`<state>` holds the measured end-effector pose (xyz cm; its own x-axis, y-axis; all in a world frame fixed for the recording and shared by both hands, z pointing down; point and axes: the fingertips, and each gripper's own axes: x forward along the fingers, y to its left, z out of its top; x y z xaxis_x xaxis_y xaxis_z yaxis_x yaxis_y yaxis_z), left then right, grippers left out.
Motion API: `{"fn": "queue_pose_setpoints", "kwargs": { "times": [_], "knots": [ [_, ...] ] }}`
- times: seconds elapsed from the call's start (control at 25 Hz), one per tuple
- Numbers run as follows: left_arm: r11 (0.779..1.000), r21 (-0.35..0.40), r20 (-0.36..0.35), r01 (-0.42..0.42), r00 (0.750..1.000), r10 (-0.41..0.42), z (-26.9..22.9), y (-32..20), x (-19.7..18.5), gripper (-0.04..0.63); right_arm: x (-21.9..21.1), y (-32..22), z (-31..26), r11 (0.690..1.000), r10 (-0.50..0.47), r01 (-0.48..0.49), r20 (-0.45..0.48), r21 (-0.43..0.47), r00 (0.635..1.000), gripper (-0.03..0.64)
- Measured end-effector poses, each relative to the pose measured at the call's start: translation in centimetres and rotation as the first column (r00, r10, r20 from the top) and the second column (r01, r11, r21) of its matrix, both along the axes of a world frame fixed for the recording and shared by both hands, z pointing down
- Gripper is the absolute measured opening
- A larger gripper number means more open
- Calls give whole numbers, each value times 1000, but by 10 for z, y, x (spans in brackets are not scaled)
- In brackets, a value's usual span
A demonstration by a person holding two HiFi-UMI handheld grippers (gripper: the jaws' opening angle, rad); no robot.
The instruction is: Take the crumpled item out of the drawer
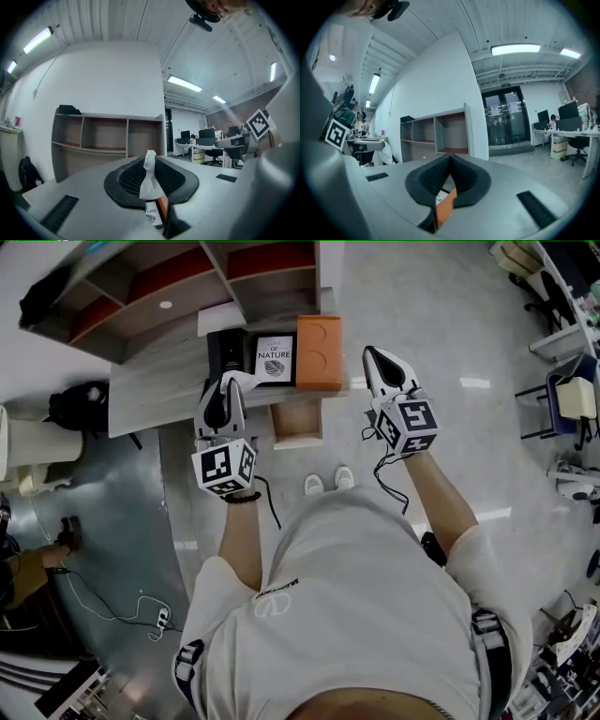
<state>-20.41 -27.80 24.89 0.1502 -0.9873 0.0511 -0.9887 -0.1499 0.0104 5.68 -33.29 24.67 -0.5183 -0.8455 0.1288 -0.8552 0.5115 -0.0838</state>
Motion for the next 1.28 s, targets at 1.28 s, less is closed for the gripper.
{"fn": "queue_pose_setpoints", "kwargs": {
  "times": [1.28],
  "knots": [
    [990,139,-7,18,1000,-17,-65,15,2,59,51,6,-63,998,16,-18,36,53,999,0]
  ]
}}
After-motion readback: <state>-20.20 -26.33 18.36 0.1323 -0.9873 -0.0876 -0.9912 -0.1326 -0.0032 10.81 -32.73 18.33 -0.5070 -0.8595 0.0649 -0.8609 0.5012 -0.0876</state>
